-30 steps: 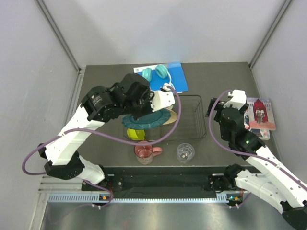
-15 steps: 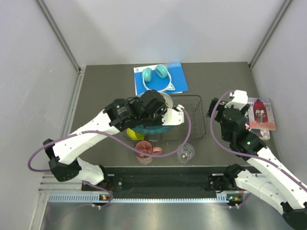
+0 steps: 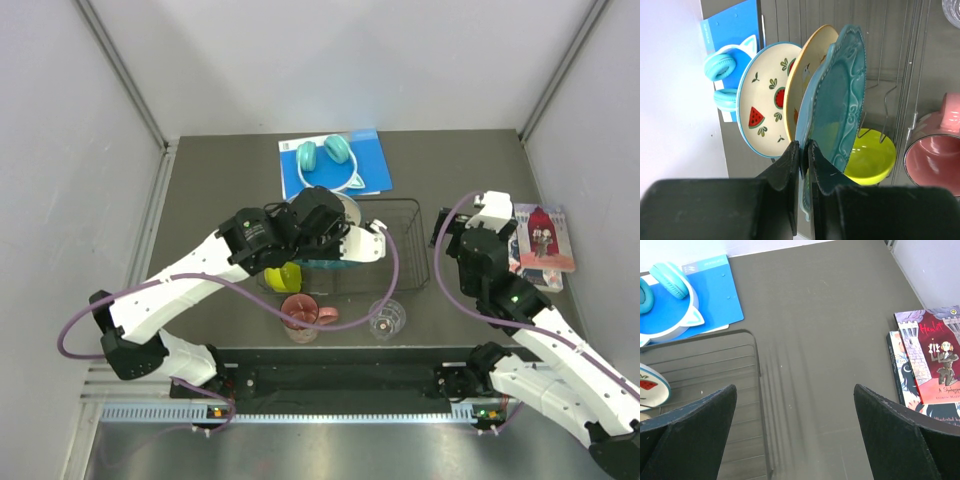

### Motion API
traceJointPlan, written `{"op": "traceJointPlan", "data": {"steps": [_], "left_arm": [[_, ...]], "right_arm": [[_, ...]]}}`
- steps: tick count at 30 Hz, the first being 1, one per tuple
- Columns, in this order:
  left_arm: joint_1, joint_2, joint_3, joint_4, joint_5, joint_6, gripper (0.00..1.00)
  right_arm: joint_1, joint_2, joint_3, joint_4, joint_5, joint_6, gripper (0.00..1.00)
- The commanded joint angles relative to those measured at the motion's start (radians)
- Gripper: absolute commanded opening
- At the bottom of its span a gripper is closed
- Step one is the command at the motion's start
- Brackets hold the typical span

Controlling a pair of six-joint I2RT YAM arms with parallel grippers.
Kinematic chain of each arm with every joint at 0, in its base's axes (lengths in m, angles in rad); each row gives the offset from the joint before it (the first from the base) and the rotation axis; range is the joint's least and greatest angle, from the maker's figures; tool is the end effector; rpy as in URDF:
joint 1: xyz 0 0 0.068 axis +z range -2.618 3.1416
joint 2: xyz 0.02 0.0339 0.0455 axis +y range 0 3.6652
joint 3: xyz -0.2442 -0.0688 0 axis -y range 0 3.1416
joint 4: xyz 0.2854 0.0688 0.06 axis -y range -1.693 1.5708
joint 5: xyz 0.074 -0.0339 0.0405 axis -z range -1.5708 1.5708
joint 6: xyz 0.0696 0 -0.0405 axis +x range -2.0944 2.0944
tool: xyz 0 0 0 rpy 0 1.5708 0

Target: Load the mixed dishes into the dish rack

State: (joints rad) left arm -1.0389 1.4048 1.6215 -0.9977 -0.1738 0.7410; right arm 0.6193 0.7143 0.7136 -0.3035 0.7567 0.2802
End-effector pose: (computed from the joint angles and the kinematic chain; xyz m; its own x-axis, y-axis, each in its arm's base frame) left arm 0.1862 -0.2927 0.3739 0.2675 0.8563 -0.4418 0.8213 0.0371 0.5692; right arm 0.2230 0.1003 0.2959 -0.2036 0.1018 -0.9737 0.1744 0.9824 0.0662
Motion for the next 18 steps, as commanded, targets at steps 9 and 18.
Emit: {"op": "traceJointPlan", "data": {"steps": [9,18], "left_arm": [[-0.010,-0.050,0.032,0.157,-0.081,0.043,0.00],[-0.010,-0.081,0.014,0.217,-0.155,0.041,0.00]], "right_arm": [[-0.010,-0.003,0.012,0.032,-0.011,-0.009,1.00],[-0.010,0.007,0.020,0.030,-0.025,-0.010,1.00]]}}
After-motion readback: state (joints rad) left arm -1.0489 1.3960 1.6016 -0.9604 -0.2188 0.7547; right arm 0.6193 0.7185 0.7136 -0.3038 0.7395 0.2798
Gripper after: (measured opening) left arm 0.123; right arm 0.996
